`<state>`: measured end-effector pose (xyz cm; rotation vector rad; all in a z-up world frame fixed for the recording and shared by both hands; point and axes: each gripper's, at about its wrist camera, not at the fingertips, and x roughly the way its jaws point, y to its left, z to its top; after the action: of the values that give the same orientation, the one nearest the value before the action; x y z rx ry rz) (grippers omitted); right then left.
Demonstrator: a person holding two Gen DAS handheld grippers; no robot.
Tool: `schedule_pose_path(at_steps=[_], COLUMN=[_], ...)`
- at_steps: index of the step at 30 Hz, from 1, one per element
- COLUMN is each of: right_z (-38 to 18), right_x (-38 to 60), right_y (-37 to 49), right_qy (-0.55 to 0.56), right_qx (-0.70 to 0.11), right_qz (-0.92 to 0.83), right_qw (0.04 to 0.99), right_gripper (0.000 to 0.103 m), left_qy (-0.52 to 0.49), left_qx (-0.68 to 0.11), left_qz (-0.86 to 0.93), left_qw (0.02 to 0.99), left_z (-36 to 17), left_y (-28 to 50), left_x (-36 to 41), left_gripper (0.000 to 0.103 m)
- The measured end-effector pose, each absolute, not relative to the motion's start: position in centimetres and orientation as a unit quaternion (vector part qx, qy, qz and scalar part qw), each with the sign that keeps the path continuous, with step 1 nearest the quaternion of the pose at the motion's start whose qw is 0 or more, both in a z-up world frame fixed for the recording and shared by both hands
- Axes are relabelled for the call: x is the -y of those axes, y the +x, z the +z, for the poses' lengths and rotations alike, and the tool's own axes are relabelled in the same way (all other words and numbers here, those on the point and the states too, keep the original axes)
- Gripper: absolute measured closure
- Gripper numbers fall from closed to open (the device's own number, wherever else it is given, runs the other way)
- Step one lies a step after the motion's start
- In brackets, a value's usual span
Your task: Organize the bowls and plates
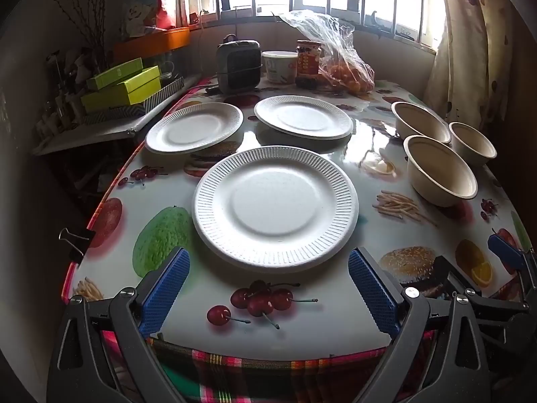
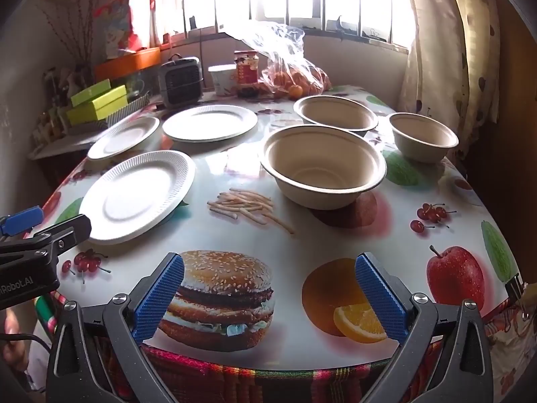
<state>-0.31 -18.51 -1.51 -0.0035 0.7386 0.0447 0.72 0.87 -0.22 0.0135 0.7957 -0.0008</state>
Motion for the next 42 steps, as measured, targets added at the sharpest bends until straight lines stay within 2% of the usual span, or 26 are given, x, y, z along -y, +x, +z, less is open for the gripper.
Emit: schedule_pose_path(at_steps=[42], right_z=[-1.49], right_x=[18.69], right_y=[-0.07], right_qy=[0.001], right_qx=[-0.366], right_qz=[0.014], right_qw=[0.931], right_gripper=[0.0], left_qy=[0.007], left_qx=[-0.389], left_qz=[-0.009], left_qw=[0.921], left_z=[-0.22], left_y=[1.03], left_x=[-0.55], left_gripper=[0.007])
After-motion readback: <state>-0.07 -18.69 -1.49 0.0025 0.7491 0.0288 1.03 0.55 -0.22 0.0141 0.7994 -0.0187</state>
